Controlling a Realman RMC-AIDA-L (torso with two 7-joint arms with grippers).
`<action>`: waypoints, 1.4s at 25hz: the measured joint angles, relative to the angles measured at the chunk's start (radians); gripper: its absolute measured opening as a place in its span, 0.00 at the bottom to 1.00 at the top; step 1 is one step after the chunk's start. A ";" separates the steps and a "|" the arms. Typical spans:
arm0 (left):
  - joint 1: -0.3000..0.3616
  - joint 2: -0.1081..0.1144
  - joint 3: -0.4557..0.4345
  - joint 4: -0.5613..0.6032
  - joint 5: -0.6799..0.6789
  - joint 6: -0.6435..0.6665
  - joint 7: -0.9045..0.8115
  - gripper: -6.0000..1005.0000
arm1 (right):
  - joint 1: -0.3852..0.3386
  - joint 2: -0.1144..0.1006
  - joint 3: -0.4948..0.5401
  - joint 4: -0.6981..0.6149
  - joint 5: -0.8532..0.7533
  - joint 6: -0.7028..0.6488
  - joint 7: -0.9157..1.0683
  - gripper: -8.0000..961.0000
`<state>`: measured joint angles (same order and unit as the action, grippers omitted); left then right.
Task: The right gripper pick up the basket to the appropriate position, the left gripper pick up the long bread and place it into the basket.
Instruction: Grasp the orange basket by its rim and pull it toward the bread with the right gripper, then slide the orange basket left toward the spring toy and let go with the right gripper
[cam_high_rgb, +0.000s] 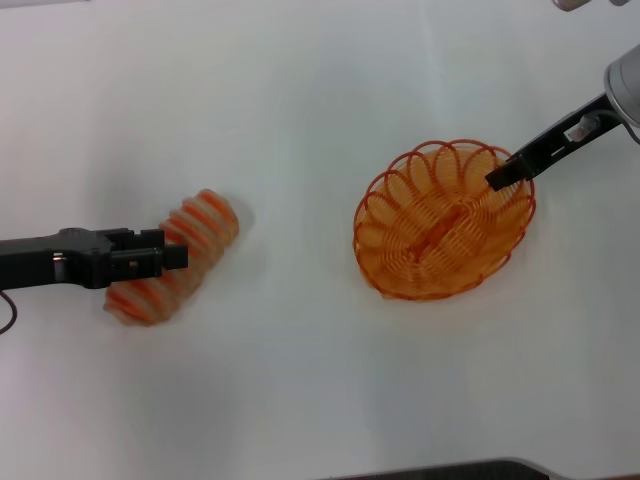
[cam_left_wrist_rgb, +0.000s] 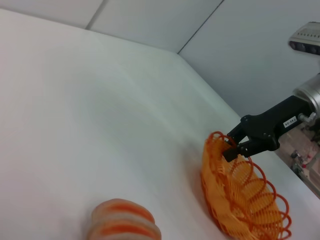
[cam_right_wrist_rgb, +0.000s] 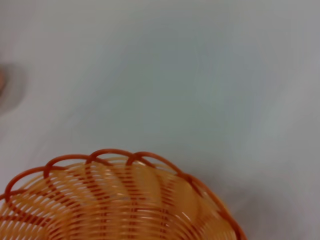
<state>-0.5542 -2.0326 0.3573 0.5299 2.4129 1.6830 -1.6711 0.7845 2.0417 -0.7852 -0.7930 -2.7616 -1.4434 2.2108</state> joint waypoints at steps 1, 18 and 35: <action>0.000 0.000 0.000 0.000 0.000 -0.001 0.000 0.67 | 0.000 0.000 0.000 0.000 0.001 0.000 0.000 0.43; 0.001 0.006 -0.013 0.019 -0.047 0.017 0.001 0.67 | -0.097 -0.054 0.209 -0.006 0.209 -0.120 0.041 0.11; 0.000 0.003 -0.012 0.045 -0.185 -0.005 0.027 0.67 | -0.165 -0.010 0.267 0.170 0.423 0.076 0.116 0.18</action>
<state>-0.5544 -2.0294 0.3454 0.5753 2.2276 1.6780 -1.6445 0.6200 2.0321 -0.5178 -0.6234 -2.3386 -1.3671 2.3270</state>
